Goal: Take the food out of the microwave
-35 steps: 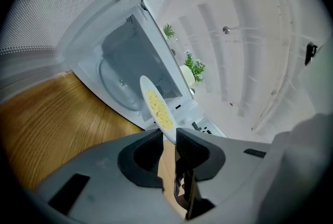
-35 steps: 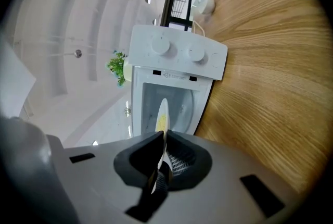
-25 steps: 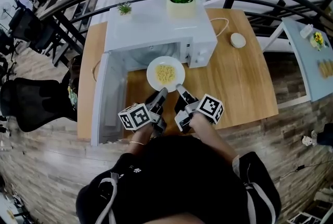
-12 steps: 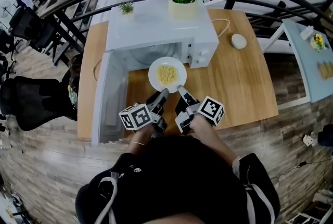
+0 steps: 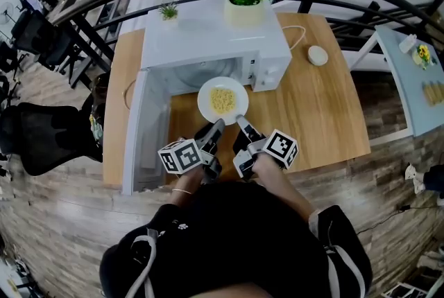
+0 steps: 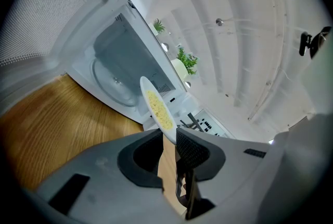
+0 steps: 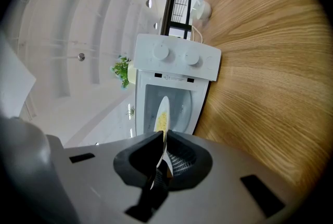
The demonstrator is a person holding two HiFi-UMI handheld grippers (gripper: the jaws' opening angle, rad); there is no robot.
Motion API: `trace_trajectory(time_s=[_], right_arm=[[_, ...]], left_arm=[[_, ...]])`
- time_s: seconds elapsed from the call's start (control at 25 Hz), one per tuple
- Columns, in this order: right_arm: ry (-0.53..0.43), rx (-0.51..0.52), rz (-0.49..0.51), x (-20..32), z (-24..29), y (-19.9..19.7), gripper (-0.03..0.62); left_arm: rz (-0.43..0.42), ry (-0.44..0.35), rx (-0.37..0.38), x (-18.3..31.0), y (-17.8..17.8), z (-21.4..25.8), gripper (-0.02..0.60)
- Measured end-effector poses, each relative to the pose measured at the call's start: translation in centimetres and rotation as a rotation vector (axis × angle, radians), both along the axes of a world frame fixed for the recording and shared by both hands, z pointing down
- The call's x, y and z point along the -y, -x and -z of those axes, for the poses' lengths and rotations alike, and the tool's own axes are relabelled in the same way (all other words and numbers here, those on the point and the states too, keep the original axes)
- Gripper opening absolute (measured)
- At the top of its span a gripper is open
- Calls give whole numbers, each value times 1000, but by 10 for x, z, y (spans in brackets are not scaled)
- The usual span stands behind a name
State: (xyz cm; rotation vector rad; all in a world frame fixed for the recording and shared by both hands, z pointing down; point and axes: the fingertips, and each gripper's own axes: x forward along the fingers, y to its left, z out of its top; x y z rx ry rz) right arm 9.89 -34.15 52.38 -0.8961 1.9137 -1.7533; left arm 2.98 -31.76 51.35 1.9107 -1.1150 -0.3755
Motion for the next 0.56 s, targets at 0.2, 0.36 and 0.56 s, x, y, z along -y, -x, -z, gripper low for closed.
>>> trace_trajectory(time_s=[0.2, 0.36, 0.56], right_arm=[[8, 7, -1, 0, -1, 0, 28], [7, 11, -1, 0, 2, -1, 28], [8, 12, -3, -3, 2, 1, 28]], left_arm=[[1, 0, 4, 1, 1, 0, 80], [2, -2, -1, 1, -1, 4, 80], [0, 1, -2, -3, 1, 3, 80]])
